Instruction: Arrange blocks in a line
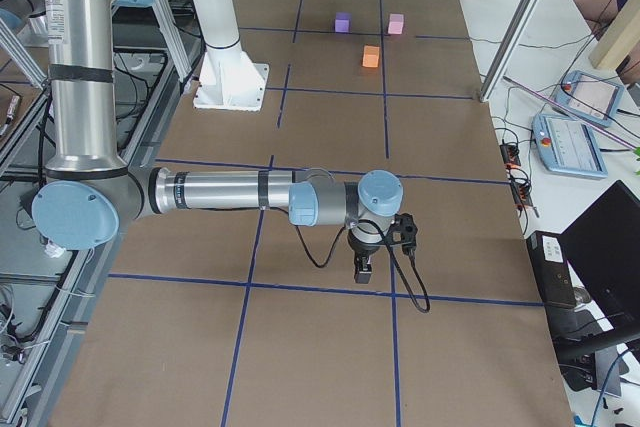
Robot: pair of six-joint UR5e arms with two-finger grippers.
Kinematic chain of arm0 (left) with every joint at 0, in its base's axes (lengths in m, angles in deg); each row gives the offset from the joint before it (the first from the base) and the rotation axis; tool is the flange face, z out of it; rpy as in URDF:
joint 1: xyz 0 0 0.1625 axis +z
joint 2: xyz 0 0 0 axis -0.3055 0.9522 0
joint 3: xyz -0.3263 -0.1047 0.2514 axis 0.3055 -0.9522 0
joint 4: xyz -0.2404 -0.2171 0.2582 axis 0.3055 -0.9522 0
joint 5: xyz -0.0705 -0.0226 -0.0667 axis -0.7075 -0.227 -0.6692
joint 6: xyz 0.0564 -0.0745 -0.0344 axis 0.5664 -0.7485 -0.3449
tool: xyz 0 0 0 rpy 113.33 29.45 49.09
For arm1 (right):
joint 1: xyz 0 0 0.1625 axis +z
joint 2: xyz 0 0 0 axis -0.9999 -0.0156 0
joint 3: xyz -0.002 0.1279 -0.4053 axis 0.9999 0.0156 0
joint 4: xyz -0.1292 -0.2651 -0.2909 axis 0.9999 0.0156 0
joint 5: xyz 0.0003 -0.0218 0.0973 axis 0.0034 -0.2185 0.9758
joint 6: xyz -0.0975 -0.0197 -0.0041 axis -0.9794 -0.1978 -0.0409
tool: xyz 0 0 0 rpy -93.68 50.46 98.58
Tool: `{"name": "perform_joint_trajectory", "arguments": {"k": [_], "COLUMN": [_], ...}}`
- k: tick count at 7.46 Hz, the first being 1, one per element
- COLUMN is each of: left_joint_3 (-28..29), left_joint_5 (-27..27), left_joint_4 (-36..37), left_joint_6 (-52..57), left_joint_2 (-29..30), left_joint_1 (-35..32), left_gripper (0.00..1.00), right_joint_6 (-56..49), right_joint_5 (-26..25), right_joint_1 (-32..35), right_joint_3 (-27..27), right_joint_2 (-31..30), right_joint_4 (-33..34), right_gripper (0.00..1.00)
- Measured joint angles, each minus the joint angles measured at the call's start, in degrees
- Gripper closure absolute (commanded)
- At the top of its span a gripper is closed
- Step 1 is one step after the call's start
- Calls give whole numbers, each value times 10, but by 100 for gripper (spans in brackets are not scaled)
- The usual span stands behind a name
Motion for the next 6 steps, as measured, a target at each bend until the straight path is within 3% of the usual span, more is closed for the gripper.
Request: {"name": "perform_joint_trajectory", "arguments": {"k": [3, 6], "left_joint_3": [-4, 4], "left_joint_5": [-28, -35], "left_joint_4": [-50, -157], "left_joint_6": [-68, -311], "left_joint_2": [10, 90], "left_joint_1": [42, 172], "left_gripper": [0, 0], "right_joint_6": [0, 0], "right_joint_5": [0, 0], "right_joint_1": [0, 0], "right_joint_3": [0, 0], "right_joint_2": [0, 0], "right_joint_4": [0, 0], "right_gripper": [0, 0]}}
